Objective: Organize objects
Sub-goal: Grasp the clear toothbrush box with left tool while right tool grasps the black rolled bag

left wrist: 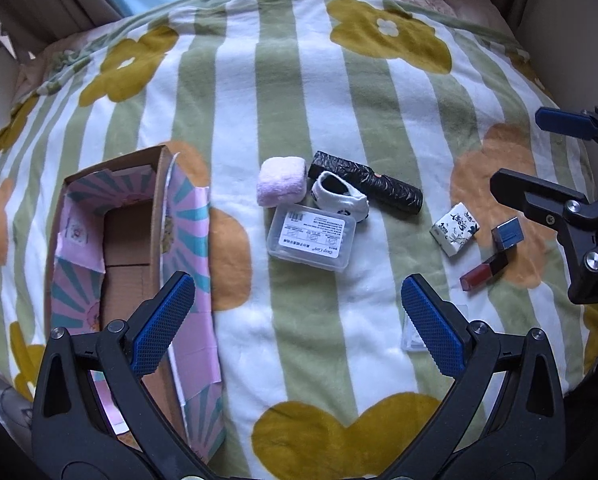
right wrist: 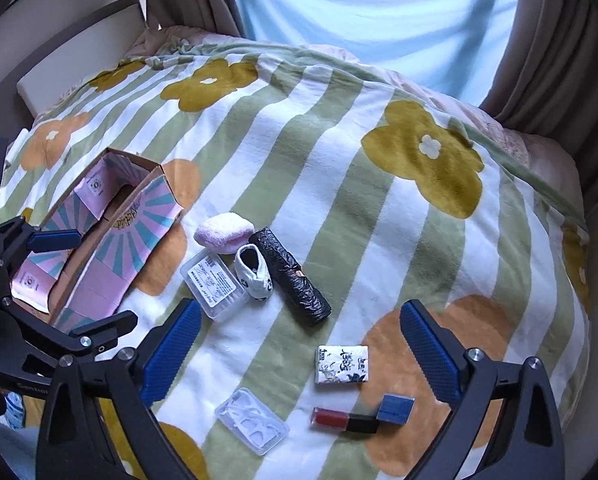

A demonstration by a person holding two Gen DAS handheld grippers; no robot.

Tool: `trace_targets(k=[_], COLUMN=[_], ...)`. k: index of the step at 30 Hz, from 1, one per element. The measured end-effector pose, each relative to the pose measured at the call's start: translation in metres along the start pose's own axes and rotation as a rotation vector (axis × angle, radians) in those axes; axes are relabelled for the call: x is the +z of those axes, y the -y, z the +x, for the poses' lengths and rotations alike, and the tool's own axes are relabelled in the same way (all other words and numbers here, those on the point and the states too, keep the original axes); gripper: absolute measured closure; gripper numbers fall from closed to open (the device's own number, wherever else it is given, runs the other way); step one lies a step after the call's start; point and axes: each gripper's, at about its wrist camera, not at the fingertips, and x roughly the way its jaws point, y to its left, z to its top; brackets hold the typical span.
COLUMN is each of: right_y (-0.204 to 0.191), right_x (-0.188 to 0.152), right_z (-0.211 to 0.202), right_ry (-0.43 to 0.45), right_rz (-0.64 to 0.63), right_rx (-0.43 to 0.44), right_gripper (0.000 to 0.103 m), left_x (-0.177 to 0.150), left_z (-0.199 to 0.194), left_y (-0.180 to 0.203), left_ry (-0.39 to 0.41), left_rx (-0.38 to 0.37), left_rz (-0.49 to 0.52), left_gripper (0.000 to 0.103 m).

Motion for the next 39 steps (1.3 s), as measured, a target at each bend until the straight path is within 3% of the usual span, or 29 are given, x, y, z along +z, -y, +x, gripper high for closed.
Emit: trace_targets(k=[12, 17, 24, 26, 28, 34, 39], right_y=[0.035, 0.029, 0.018, 0.017, 0.017, 0.012, 0.015], right_x=[-0.002, -0.007, -0.01, -0.009, -0.005, -0.004, -0.011], right_z=[0.115, 0.157, 0.197, 0.205, 0.207, 0.208, 0.204], right_ry=[-0.096, -0.147, -0.196, -0.199, -0.189, -0.189, -0.184], right_rz=[-0.203, -0.265, -0.332, -0.343, -0.347, -0.385, -0.373], right_rx=[0.103, 0.147, 0.175, 0.185, 0.211, 0.238, 0.229], right_gripper=[0.023, 0.028, 0.037, 0.038, 0.041, 0.07, 0.074], left_x=[0.014, 0.013, 0.011, 0.013, 0.015, 0.017, 0.018], left_z=[0.106, 0.137, 0.161, 0.164, 0.166, 0.166, 0.162], left_y=[0.018, 0.005, 0.003, 0.001, -0.001, 0.002, 0.001], left_ry=[-0.12, -0.17, -0.206, -0.206, -0.203, -0.201, -0.2], left_rx=[0.044, 0.051, 0.016, -0.002, -0.04, -0.04, -0.044], left_rz=[-0.012, -0.047, -0.017, -0.025, -0.034, -0.001, -0.004], left_gripper=[0.001, 0.001, 0.001, 0.002, 0.012, 0.013, 0.013])
